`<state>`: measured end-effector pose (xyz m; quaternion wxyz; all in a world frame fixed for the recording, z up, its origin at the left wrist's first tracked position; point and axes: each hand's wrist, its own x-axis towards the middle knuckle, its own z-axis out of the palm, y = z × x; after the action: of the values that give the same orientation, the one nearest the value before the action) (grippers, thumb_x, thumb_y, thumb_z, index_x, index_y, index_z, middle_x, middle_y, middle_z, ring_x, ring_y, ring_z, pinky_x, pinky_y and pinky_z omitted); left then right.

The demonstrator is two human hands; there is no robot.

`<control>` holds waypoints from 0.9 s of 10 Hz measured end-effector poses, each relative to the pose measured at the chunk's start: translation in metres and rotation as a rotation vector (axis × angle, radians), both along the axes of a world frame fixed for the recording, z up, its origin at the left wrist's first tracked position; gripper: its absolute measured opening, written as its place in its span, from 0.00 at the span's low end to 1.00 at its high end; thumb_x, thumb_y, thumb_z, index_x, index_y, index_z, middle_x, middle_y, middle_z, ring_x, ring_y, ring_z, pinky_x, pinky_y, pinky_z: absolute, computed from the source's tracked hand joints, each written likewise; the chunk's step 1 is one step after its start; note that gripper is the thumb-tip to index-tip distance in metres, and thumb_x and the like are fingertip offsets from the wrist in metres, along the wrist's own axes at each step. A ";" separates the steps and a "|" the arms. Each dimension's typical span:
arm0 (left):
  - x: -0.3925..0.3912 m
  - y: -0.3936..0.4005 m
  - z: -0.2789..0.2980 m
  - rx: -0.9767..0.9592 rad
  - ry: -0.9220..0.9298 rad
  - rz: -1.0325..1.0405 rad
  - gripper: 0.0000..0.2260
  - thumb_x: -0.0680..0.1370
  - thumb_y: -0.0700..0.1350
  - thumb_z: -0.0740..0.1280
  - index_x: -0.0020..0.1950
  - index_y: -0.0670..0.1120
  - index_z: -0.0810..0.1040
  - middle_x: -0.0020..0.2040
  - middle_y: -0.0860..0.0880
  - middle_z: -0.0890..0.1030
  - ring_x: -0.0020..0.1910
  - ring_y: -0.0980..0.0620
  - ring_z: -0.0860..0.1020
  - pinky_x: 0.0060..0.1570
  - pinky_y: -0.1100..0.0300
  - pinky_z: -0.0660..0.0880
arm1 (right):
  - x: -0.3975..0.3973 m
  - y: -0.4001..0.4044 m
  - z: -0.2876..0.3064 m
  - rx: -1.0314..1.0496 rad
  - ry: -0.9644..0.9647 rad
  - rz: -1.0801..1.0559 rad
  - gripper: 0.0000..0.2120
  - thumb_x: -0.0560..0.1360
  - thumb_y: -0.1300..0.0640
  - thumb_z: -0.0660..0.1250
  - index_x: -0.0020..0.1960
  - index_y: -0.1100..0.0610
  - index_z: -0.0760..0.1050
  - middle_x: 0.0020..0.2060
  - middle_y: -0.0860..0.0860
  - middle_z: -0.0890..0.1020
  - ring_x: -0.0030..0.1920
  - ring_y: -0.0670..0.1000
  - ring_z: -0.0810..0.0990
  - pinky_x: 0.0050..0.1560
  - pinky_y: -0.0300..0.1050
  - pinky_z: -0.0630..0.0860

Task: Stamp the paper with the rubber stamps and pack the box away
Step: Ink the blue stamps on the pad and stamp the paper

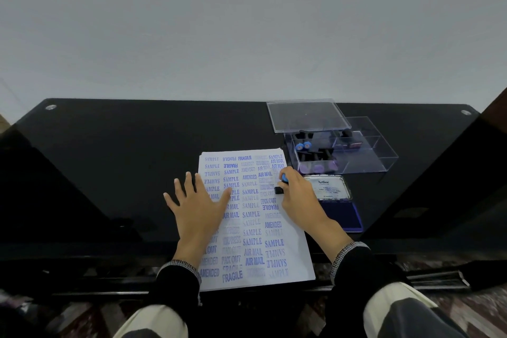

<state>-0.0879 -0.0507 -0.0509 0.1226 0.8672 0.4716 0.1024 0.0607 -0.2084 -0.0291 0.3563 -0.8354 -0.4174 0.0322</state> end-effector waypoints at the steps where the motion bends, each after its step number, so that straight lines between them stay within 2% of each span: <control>1: 0.000 0.000 0.000 -0.007 -0.001 0.000 0.43 0.74 0.73 0.49 0.78 0.44 0.52 0.79 0.45 0.52 0.78 0.42 0.45 0.73 0.38 0.41 | -0.001 0.000 -0.001 0.005 -0.002 -0.008 0.13 0.71 0.75 0.59 0.46 0.58 0.65 0.41 0.56 0.74 0.40 0.59 0.72 0.36 0.52 0.71; 4: 0.000 0.000 0.000 0.002 0.000 0.000 0.43 0.74 0.73 0.49 0.78 0.44 0.52 0.79 0.45 0.52 0.78 0.42 0.46 0.73 0.38 0.42 | -0.001 0.000 -0.001 0.011 0.005 -0.009 0.11 0.72 0.75 0.59 0.46 0.60 0.65 0.41 0.57 0.73 0.40 0.59 0.72 0.35 0.51 0.69; 7: 0.000 0.000 -0.001 0.003 -0.006 0.001 0.43 0.74 0.73 0.49 0.78 0.44 0.52 0.79 0.45 0.53 0.78 0.42 0.46 0.73 0.38 0.42 | -0.001 0.001 -0.001 0.001 0.013 -0.008 0.15 0.70 0.76 0.59 0.44 0.58 0.63 0.40 0.54 0.71 0.38 0.54 0.68 0.33 0.40 0.64; 8: 0.000 0.000 -0.001 0.003 -0.001 0.000 0.43 0.74 0.73 0.49 0.78 0.44 0.52 0.79 0.45 0.52 0.78 0.42 0.46 0.73 0.38 0.42 | 0.000 0.001 -0.002 0.005 0.005 -0.008 0.15 0.70 0.76 0.59 0.45 0.58 0.63 0.40 0.54 0.71 0.38 0.55 0.69 0.33 0.40 0.64; 9: 0.000 0.000 -0.001 0.002 -0.008 0.000 0.43 0.74 0.73 0.49 0.78 0.44 0.52 0.79 0.45 0.53 0.78 0.42 0.46 0.73 0.38 0.42 | 0.001 0.002 -0.003 0.009 0.009 -0.003 0.15 0.70 0.76 0.58 0.45 0.58 0.63 0.40 0.55 0.72 0.39 0.58 0.71 0.35 0.49 0.70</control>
<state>-0.0884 -0.0505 -0.0515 0.1233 0.8669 0.4711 0.1062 0.0614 -0.2063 -0.0320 0.3619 -0.8342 -0.4148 0.0336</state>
